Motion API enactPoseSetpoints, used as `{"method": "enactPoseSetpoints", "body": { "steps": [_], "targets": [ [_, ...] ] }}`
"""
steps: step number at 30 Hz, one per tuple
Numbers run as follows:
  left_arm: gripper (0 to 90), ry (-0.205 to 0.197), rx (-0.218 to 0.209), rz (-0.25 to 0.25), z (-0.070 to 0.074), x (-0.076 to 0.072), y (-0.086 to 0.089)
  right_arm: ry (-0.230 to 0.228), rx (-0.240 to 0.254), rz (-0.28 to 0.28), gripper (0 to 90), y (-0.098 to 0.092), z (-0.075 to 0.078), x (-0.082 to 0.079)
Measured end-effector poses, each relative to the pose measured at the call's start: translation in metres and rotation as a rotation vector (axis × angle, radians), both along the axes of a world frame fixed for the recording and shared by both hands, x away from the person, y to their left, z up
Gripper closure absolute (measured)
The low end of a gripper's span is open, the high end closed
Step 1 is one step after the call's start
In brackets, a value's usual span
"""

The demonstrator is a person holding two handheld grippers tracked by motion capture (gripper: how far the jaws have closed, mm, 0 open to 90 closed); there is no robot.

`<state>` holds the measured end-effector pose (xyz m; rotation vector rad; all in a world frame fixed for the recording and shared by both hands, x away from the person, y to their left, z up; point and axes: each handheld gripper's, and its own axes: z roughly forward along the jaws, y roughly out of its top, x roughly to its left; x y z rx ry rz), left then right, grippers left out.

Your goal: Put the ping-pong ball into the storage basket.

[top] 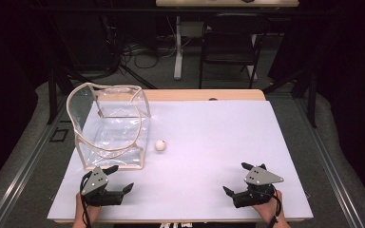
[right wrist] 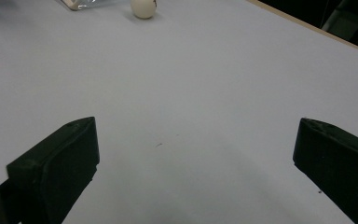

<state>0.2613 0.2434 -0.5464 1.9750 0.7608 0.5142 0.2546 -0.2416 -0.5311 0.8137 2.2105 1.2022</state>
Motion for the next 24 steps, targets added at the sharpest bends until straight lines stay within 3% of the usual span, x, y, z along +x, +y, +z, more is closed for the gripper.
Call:
{"method": "enactPoseSetpoints", "body": {
  "steps": [13,24],
  "targets": [
    [16.3,0.007,0.018,-0.013,-0.002,0.0,-0.002,0.011,-0.016,0.016,0.0,0.007,0.0,0.003],
    [16.3,0.009,0.012,-0.008,-0.002,0.0,-0.001,0.028,-0.047,0.048,0.0,0.024,0.004,0.01]
  ]
}}
